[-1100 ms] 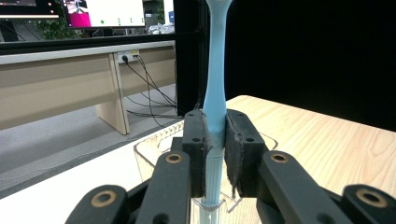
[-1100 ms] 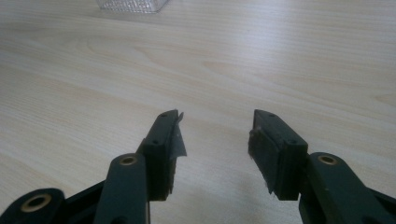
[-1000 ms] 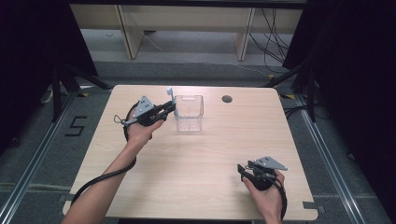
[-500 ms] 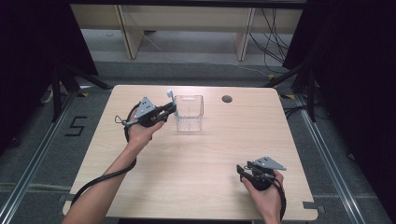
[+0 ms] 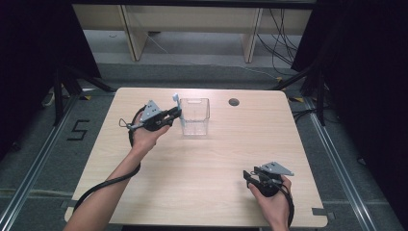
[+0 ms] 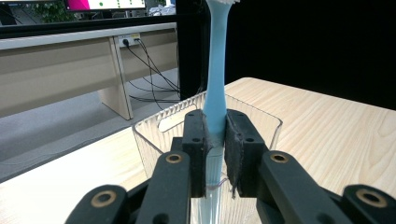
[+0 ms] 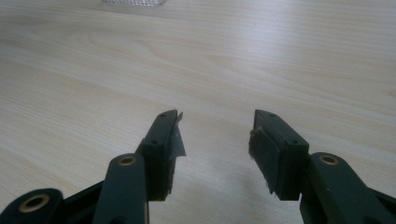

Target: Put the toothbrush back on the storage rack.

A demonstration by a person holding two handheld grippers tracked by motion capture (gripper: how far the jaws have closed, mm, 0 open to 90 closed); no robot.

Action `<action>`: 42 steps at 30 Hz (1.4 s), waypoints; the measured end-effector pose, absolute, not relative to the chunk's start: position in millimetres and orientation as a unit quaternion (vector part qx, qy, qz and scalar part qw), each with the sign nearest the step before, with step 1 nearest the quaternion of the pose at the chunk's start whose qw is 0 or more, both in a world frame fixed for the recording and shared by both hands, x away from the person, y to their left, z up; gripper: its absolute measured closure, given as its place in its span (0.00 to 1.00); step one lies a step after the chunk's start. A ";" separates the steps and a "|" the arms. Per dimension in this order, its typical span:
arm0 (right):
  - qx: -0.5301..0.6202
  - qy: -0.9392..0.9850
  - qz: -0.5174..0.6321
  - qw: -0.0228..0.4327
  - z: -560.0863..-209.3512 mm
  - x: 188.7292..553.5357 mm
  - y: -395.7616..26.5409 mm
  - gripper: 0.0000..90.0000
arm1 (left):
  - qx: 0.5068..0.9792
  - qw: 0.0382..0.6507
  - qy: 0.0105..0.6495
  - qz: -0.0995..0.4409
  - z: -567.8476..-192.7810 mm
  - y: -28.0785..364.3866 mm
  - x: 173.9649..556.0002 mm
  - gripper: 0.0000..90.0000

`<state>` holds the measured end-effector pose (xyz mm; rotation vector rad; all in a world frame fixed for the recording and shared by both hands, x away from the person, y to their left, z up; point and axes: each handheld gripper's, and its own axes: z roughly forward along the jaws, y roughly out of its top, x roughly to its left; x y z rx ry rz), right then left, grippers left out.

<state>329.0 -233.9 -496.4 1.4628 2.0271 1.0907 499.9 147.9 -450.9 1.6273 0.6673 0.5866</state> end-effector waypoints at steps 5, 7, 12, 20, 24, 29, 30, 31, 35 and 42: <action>0.526 0.726 0.397 0.199 -497.2 329.4 -233.3 0.58 | 0.706 0.596 0.289 0.251 -452.1 147.6 500.7 0.87; 0.525 0.728 0.390 0.205 -496.9 329.1 -233.7 0.58 | 0.707 0.595 0.290 0.251 -452.4 147.5 500.8 0.87; 0.524 0.727 0.392 0.207 -498.4 330.1 -233.6 0.57 | 0.712 0.587 0.294 0.248 -454.5 146.5 501.6 0.87; 0.521 0.729 0.391 0.211 -498.5 330.0 -233.7 0.57 | 0.720 0.577 0.299 0.242 -457.9 145.3 503.1 0.87; 0.521 0.729 0.391 0.211 -498.6 329.9 -233.7 0.57 | 0.722 0.575 0.299 0.240 -458.9 145.1 503.6 0.87; 0.526 0.730 0.384 0.208 -497.9 328.7 -233.4 0.57 | 0.725 0.572 0.300 0.239 -460.0 144.8 504.0 0.87; 0.528 0.727 0.387 0.206 -498.1 328.5 -232.7 0.57 | 0.726 0.571 0.300 0.239 -460.2 144.7 504.1 0.87; 0.526 0.729 0.387 0.207 -498.3 328.8 -233.0 0.57 | 0.725 0.571 0.301 0.239 -460.6 144.4 504.2 0.87; 0.520 0.732 0.390 0.204 -499.5 330.1 -233.2 0.57 | 0.726 0.570 0.302 0.238 -461.8 144.3 504.7 0.87; 0.521 0.732 0.384 0.213 -498.3 329.2 -234.1 0.57 | 0.728 0.568 0.305 0.236 -463.1 143.7 505.3 0.87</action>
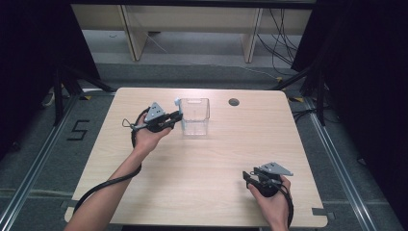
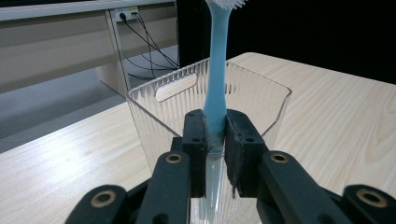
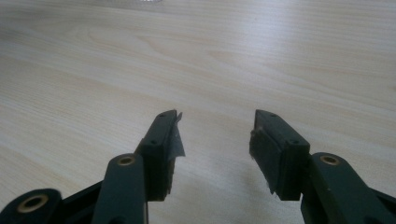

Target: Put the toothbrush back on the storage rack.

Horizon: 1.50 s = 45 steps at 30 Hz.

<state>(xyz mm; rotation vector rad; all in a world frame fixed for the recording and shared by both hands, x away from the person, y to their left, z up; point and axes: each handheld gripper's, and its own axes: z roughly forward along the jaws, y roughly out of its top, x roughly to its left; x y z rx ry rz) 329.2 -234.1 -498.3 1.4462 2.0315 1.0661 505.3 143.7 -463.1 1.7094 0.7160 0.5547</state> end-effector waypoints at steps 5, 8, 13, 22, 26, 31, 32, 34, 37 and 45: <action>0.520 0.732 0.387 0.210 -499.0 329.7 -233.6 0.57 | 0.731 0.564 0.304 0.235 -464.0 143.7 506.1 0.87; 0.519 0.733 0.387 0.209 -499.4 329.8 -233.7 0.57 | 0.731 0.564 0.304 0.234 -464.2 143.7 506.2 0.87; 0.519 0.733 0.386 0.209 -499.3 329.7 -233.7 0.57 | 0.731 0.563 0.306 0.235 -464.1 143.9 506.2 0.87; 0.522 0.732 0.386 0.208 -499.6 329.7 -233.1 0.57 | 0.732 0.561 0.307 0.236 -463.6 143.9 505.9 0.85; 0.521 0.733 0.385 0.209 -499.7 329.8 -233.5 0.57 | 0.730 0.562 0.310 0.236 -462.6 144.5 505.5 0.84; 0.521 0.733 0.385 0.208 -499.7 329.8 -233.2 0.57 | 0.727 0.563 0.311 0.239 -461.0 145.9 505.3 0.84; 0.521 0.732 0.385 0.208 -499.8 329.9 -233.1 0.57 | 0.727 0.563 0.311 0.239 -461.0 145.9 505.3 0.83; 0.523 0.731 0.385 0.206 -499.8 329.7 -232.8 0.57 | 0.727 0.563 0.313 0.240 -460.7 146.3 505.1 0.82; 0.522 0.733 0.383 0.210 -499.8 329.7 -233.2 0.57 | 0.724 0.565 0.314 0.241 -460.1 146.8 503.9 0.80; 0.522 0.732 0.385 0.208 -499.8 329.8 -233.1 0.57 | 0.715 0.572 0.321 0.242 -456.0 148.5 500.1 0.67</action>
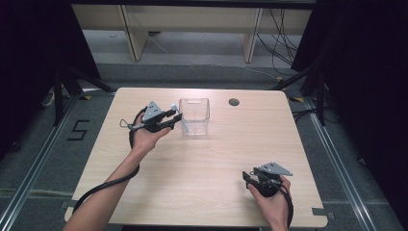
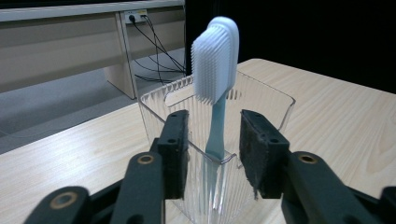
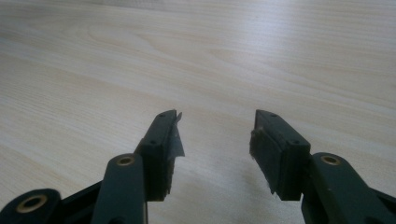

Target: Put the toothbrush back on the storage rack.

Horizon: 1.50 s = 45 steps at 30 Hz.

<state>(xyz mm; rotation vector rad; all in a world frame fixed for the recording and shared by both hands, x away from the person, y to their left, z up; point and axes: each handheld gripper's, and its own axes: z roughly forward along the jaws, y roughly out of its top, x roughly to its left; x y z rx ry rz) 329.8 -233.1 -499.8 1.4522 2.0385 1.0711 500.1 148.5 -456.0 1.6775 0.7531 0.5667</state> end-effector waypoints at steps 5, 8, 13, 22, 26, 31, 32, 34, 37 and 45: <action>0.534 0.725 0.387 0.197 -499.5 328.4 -231.3 0.57 | 0.711 0.575 0.328 0.238 -456.0 150.1 495.5 0.58; 0.529 0.727 0.389 0.199 -499.7 329.2 -232.8 0.57 | 0.710 0.574 0.326 0.243 -454.1 151.0 491.6 0.53; 0.531 0.727 0.390 0.196 -499.2 328.9 -232.7 0.57 | 0.715 0.568 0.321 0.249 -450.4 151.9 487.0 0.46; 0.527 0.728 0.390 0.201 -499.2 329.1 -234.2 0.57 | 0.723 0.557 0.328 0.243 -450.5 156.4 475.7 0.41; 0.527 0.727 0.392 0.203 -499.9 329.5 -234.2 0.57 | 0.725 0.553 0.329 0.244 -451.7 161.7 472.3 0.40; 0.529 0.728 0.386 0.202 -499.1 328.8 -234.1 0.56 | 0.724 0.554 0.330 0.245 -451.1 168.2 466.9 0.40; 0.529 0.728 0.386 0.202 -499.1 328.7 -234.1 0.56 | 0.725 0.551 0.332 0.245 -450.8 169.5 465.1 0.40; 0.529 0.728 0.387 0.202 -498.9 328.5 -234.1 0.56 | 0.726 0.550 0.333 0.245 -450.9 172.3 462.6 0.39; 0.528 0.727 0.389 0.206 -499.7 329.0 -234.2 0.56 | 0.725 0.548 0.345 0.235 -451.6 174.3 458.4 0.38; 0.529 0.727 0.387 0.202 -498.9 328.3 -233.9 0.56 | 0.728 0.546 0.340 0.238 -453.1 187.7 448.2 0.37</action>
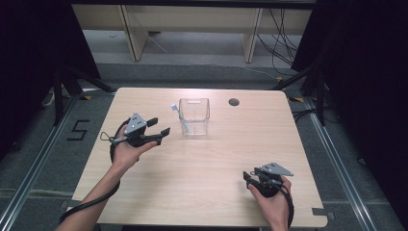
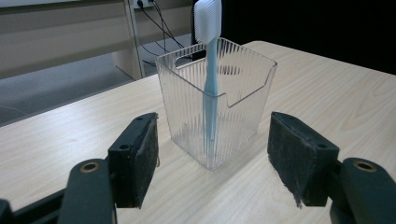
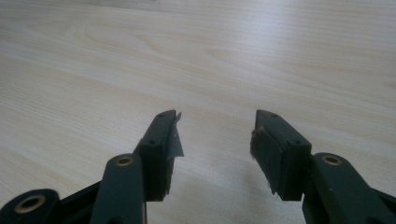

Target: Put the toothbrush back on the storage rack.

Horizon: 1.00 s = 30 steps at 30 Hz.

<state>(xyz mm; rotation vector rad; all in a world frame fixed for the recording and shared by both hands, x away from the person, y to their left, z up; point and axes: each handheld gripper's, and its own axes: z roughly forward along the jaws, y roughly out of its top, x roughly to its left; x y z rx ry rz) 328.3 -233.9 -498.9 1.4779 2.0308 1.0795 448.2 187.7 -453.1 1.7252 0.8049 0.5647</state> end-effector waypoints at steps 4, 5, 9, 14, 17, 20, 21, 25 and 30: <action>0.528 0.728 0.387 0.205 -498.9 328.2 -234.3 0.56 | 0.727 0.543 0.342 0.244 -456.9 196.2 439.5 0.36; 0.543 0.719 0.387 0.195 -498.2 326.2 -231.8 0.56 | 0.727 0.543 0.342 0.245 -457.6 197.5 438.3 0.36; 0.528 0.728 0.386 0.205 -499.0 328.2 -234.2 0.56 | 0.725 0.544 0.347 0.242 -460.5 204.2 432.6 0.36; 0.529 0.728 0.387 0.204 -498.9 328.0 -233.4 0.56 | 0.715 0.557 0.355 0.230 -464.0 210.2 427.2 0.36; 0.537 0.723 0.384 0.201 -498.6 326.7 -232.4 0.56 | 0.713 0.554 0.357 0.239 -466.9 215.4 420.1 0.36; 0.535 0.725 0.383 0.203 -498.6 326.7 -232.9 0.56 | 0.712 0.554 0.359 0.240 -469.1 217.4 417.5 0.36; 0.535 0.725 0.383 0.203 -498.6 326.7 -232.9 0.56 | 0.712 0.553 0.360 0.241 -470.4 219.9 415.3 0.36; 0.536 0.724 0.384 0.202 -498.8 326.5 -232.6 0.56 | 0.711 0.551 0.362 0.244 -473.6 223.8 410.2 0.36; 0.524 0.730 0.382 0.215 -499.1 327.6 -235.3 0.56 | 0.709 0.549 0.365 0.250 -479.6 231.1 401.7 0.36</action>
